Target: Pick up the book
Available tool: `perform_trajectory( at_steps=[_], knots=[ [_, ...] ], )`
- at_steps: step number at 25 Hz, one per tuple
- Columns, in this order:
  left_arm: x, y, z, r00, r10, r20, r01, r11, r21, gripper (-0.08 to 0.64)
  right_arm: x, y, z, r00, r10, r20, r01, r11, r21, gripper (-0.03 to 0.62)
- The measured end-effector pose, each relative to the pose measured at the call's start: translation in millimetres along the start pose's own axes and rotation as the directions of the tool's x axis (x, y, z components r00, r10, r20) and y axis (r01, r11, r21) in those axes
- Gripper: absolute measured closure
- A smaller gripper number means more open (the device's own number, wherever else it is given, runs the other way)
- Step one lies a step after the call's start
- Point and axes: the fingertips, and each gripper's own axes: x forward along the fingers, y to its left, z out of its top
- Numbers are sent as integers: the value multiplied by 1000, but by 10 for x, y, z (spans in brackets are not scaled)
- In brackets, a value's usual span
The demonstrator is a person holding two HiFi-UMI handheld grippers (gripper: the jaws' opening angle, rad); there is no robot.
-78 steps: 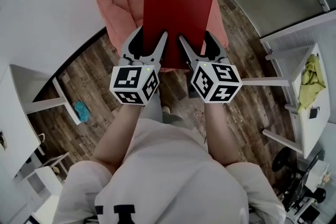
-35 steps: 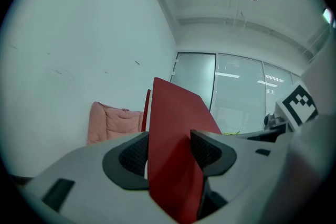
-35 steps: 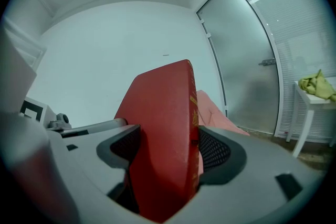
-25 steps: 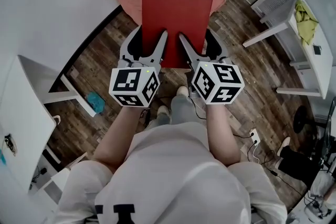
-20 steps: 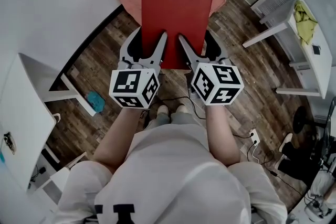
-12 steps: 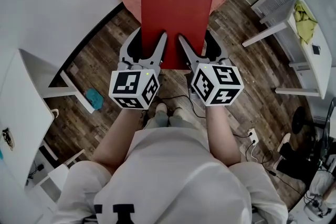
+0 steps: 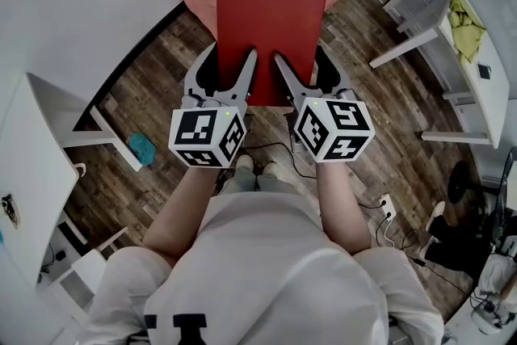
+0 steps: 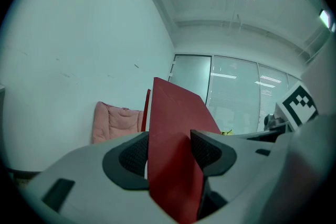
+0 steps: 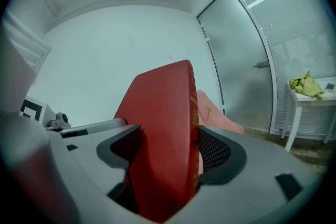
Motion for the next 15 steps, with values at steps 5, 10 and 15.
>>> perform_trajectory(
  at_steps=[5, 10, 15],
  knots=[
    [-36, -9, -5, 1000, 0, 0, 0, 1000, -3, 325, -31, 15, -11, 1000, 1, -2, -1, 1000, 1, 250],
    [-49, -45, -1, 1000, -7, 1, 7, 1000, 2, 325, -72, 8, -8, 1000, -1, 1, 1, 1000, 3, 250],
    [-62, -57, 14, 1000, -8, 3, 7, 1000, 7, 325, -88, 14, -1, 1000, -1, 9, 1, 1000, 8, 250]
  ],
)
